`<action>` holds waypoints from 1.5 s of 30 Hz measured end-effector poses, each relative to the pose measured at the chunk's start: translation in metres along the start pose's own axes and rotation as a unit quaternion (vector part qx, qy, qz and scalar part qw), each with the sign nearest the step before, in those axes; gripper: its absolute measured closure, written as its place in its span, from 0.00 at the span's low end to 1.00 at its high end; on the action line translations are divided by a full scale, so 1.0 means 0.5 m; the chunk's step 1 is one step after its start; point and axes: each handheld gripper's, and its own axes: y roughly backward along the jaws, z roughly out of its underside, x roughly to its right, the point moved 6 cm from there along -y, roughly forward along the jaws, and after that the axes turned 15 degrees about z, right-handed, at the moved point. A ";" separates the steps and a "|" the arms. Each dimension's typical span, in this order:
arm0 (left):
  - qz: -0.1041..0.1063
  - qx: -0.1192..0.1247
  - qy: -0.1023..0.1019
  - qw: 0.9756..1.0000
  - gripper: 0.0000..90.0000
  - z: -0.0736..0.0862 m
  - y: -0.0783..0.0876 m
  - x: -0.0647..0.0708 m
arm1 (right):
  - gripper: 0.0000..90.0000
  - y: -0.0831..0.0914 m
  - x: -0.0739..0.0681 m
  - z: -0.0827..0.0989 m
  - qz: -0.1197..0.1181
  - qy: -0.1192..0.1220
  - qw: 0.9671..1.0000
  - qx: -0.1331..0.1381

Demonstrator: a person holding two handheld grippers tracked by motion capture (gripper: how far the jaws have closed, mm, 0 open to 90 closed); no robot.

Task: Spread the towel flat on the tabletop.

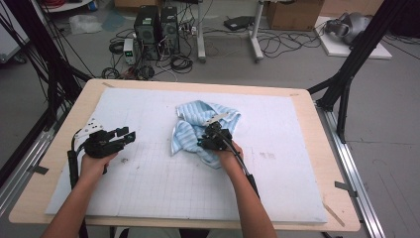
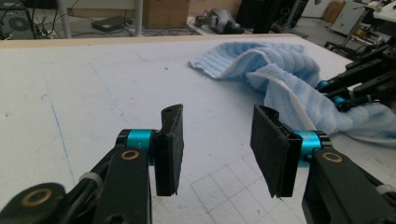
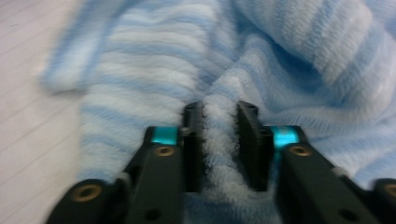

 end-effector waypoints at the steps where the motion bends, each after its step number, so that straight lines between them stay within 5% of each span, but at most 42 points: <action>1: 0.000 0.000 0.001 1.000 0.60 0.000 0.000 0.000 | 0.86 0.000 0.000 0.000 0.000 0.000 1.000 0.000; 2: 0.000 0.000 0.000 1.000 0.60 0.000 0.000 0.000 | 0.86 0.011 -0.027 0.001 -0.095 0.003 0.995 0.005; 3: 0.000 0.000 0.000 1.000 0.61 0.000 0.000 0.000 | 0.86 0.011 -0.027 0.001 -0.095 0.003 0.995 0.005; 4: 0.000 0.001 0.000 1.000 0.61 0.000 0.000 0.000 | 0.84 0.024 -0.043 0.001 -0.136 0.011 0.990 0.017; 7: 0.001 -0.001 -0.001 1.000 0.61 0.000 -0.001 0.001 | 0.80 0.032 -0.038 -0.005 -0.131 0.001 0.991 0.033; 10: 0.004 -0.004 -0.002 1.000 0.60 0.001 -0.004 0.004 | 0.82 0.033 0.001 -0.011 -0.036 -0.003 0.998 0.046; 11: 0.005 -0.006 -0.003 1.000 0.61 0.001 -0.005 0.005 | 0.85 0.031 0.028 -0.012 0.023 -0.017 0.998 0.048; 12: 0.007 -0.007 -0.002 1.000 0.61 0.002 -0.007 0.006 | 0.86 0.029 0.043 -0.012 0.062 -0.016 0.997 0.048; 13: 0.008 -0.009 -0.003 1.000 0.61 0.003 -0.008 0.007 | 0.86 0.029 0.043 -0.012 0.062 -0.016 0.997 0.048; 14: 0.009 -0.011 -0.004 1.000 0.60 0.003 -0.010 0.008 | 0.86 0.021 0.071 -0.015 0.113 -0.029 0.992 0.052; 15: 0.010 -0.010 -0.003 1.000 0.60 0.003 -0.012 0.009 | 0.86 0.021 0.071 -0.015 0.113 -0.029 0.992 0.052; 16: 0.012 -0.012 -0.003 1.000 0.60 0.004 -0.014 0.011 | 0.80 0.010 0.096 -0.018 0.134 -0.062 0.988 0.053; 19: 0.019 -0.015 -0.007 1.000 0.59 0.004 -0.020 0.017 | 0.69 0.009 0.116 -0.022 0.147 -0.096 0.983 0.061; 21: 0.027 -0.019 -0.009 0.999 0.59 0.006 -0.026 0.022 | 0.65 0.013 0.118 -0.022 0.143 -0.102 0.983 0.063; 28: 0.049 -0.049 -0.026 0.997 0.49 0.015 -0.059 0.051 | 0.56 0.075 0.112 -0.006 0.122 -0.095 0.983 0.095; 35: 0.055 -0.080 -0.042 0.994 0.43 0.019 -0.104 0.073 | 0.54 0.158 0.093 0.062 0.131 -0.055 0.983 0.115; 39: 0.055 -0.090 -0.045 0.993 0.43 0.017 -0.139 0.081 | 0.52 0.175 0.090 0.088 0.129 -0.054 0.983 0.116; 45: 0.051 -0.126 -0.060 0.989 0.43 0.021 -0.198 0.097 | 0.49 0.192 0.090 0.131 0.131 -0.060 0.982 0.123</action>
